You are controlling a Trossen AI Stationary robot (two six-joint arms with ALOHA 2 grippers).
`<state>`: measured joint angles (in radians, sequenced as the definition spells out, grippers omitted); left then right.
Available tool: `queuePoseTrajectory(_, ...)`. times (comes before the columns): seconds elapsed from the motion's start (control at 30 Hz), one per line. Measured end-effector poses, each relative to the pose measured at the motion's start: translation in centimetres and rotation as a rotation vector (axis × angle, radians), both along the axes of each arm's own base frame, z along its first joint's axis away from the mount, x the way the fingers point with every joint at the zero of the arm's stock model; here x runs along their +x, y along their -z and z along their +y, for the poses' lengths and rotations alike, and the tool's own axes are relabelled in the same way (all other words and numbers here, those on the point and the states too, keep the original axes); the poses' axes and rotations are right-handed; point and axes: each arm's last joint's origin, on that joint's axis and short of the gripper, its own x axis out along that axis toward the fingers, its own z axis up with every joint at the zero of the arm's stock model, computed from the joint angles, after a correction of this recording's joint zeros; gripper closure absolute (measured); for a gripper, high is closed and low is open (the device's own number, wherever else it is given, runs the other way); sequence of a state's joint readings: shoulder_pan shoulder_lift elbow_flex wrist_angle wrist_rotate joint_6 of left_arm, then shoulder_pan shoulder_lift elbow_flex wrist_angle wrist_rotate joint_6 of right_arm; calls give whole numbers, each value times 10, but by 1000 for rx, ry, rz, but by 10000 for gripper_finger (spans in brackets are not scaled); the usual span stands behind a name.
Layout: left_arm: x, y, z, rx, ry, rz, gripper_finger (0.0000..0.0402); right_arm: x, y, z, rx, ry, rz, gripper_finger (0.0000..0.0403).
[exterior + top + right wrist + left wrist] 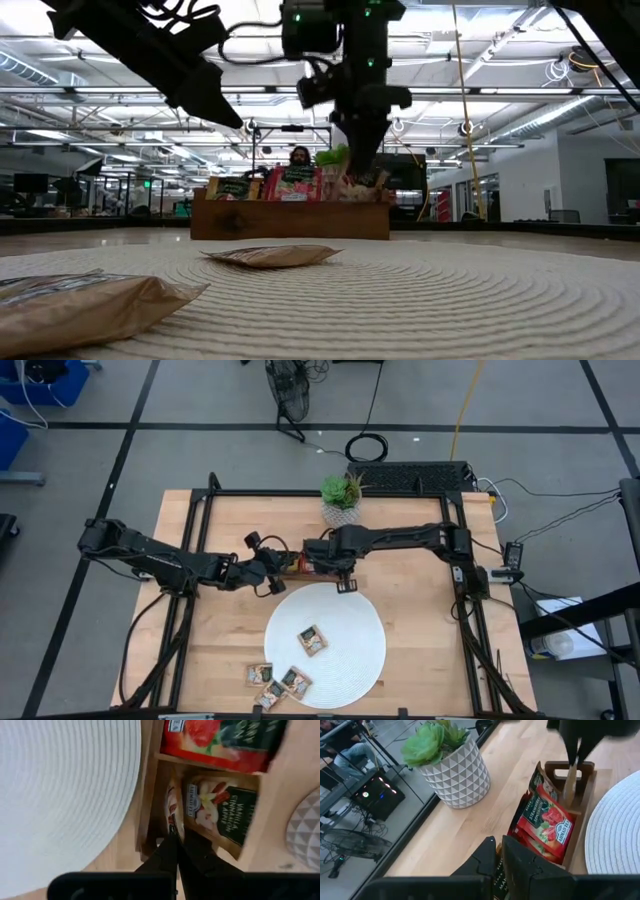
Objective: Pick & Place Tea
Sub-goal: Put the vanilla tea bag into the wooden organizer
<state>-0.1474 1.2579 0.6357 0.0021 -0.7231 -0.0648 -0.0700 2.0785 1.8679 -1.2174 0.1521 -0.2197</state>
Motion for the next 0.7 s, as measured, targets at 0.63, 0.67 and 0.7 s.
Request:
queuePoseTrajectory(0.63,0,0,0,-20,-12,-16,364,-1,24,-4,-167,54,-18,387)
queuePoseTrajectory(0.67,0,0,0,-20,-12,-17,364,-1,23,-4,-202,61,-17,384)
queuePoseTrajectory(0.7,0,0,0,-20,-12,-17,364,-1,22,-4,-230,72,-20,382)
